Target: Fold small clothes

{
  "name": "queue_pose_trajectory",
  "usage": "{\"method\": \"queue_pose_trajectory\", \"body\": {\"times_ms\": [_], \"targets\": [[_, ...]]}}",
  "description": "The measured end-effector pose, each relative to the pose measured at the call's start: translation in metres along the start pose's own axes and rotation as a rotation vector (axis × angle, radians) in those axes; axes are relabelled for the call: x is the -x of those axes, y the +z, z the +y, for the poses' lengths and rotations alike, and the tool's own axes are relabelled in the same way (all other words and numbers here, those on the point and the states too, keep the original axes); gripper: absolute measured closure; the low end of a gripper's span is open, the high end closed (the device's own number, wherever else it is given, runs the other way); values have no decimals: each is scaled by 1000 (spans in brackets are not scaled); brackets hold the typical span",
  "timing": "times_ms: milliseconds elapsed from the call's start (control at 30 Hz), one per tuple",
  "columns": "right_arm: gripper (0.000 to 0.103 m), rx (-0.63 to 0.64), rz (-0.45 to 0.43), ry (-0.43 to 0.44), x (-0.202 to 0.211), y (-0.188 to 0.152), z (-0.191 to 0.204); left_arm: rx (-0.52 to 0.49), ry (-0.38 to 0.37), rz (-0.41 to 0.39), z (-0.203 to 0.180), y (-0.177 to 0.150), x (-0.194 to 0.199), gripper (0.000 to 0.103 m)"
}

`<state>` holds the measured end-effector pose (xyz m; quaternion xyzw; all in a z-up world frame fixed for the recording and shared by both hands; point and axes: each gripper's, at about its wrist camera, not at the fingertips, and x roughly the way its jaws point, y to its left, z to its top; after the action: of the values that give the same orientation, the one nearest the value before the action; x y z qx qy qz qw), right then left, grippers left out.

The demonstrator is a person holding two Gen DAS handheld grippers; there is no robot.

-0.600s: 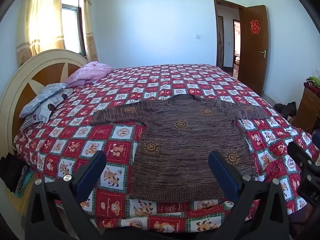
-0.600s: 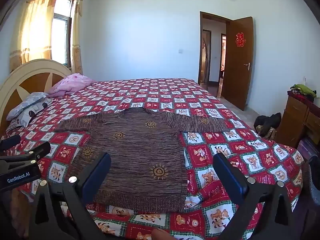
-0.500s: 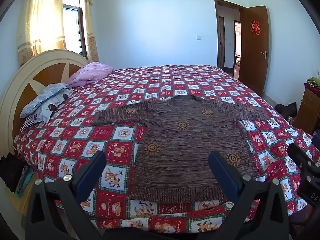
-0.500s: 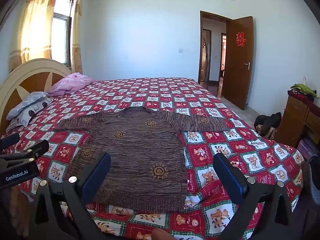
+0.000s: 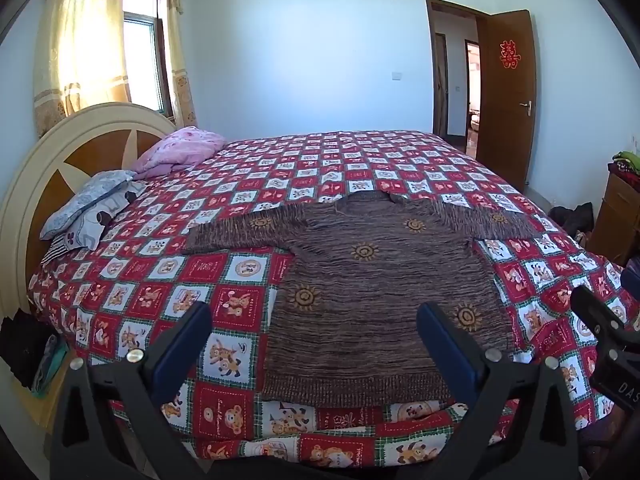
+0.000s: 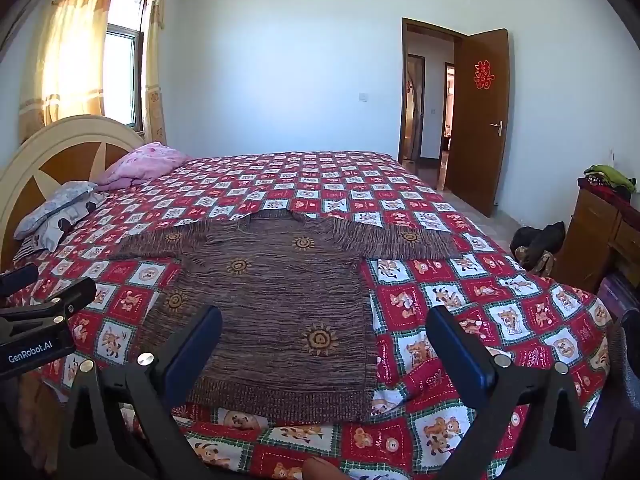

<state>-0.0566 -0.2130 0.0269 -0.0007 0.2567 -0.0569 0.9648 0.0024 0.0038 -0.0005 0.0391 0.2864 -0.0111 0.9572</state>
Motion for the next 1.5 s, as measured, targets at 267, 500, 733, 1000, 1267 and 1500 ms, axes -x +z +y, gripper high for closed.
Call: {"method": "queue_pose_trajectory", "body": {"times_ms": [267,500,733,1000,1267,1500], "targets": [[1,5,8,0,-2,0,1,-34,-12,-15,-8,-1,4,0],[1,3,18,3,-6,-1,1,-33,-11,-18,-7,-1,4,0],[1,2,27,1,-8,-1,-1,-31,-12,-16,-7,-2,3,0],[1,2,31,3,-10,-2,-2,-30,-13,-15,-6,-2,3,0],[1,3,35,2,-11,-3,-2,-30,-12,-13,-6,-3,3,0],[1,4,37,2,-11,-4,-2,-30,-12,-13,-6,-3,3,0]]}}
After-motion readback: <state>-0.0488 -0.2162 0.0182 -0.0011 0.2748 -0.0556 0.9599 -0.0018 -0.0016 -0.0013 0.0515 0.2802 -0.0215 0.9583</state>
